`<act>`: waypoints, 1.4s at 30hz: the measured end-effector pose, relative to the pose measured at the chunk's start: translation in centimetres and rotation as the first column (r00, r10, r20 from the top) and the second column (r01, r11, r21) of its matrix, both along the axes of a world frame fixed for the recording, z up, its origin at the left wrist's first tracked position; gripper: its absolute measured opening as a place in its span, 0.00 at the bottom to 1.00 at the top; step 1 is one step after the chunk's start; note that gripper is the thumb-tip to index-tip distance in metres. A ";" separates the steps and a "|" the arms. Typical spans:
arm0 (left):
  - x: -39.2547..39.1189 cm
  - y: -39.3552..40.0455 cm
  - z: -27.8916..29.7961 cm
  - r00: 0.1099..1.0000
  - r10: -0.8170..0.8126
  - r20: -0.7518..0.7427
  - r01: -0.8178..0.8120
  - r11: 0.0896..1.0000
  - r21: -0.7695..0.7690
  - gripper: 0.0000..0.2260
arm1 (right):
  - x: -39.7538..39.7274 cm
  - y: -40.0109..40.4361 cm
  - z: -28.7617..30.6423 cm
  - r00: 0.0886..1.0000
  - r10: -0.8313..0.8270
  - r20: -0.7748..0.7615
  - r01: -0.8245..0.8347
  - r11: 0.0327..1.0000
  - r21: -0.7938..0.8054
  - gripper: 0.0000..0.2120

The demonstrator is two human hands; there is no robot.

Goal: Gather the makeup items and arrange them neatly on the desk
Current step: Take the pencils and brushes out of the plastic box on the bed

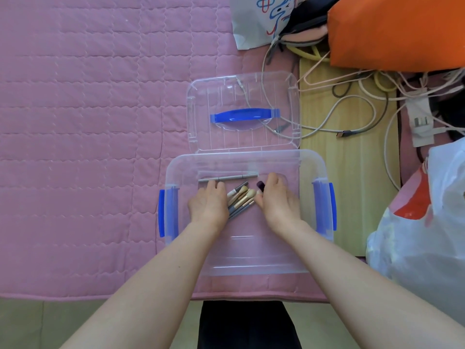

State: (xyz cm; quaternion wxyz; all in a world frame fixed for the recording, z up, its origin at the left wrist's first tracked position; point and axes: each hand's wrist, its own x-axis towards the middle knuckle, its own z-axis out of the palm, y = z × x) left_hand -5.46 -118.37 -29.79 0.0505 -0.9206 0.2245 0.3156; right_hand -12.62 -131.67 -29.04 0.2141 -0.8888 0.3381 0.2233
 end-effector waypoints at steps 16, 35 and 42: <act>-0.7 0.7 0.7 0.991 -0.055 -0.124 0.059 0.998 0.026 0.09 | 2.1 1.8 0.5 0.767 0.623 -0.157 -0.630 0.682 -0.373 0.17; -1.3 1.7 7.6 0.830 0.461 -0.314 -0.544 0.795 -0.269 0.09 | -0.2 -0.8 4.1 0.946 0.320 0.056 -0.325 0.927 0.190 0.06; -4.3 2.0 18.1 0.584 0.637 -0.503 -0.811 0.423 -0.405 0.10 | -2.8 -0.9 15.7 0.992 -0.073 0.106 -0.001 0.820 0.573 0.06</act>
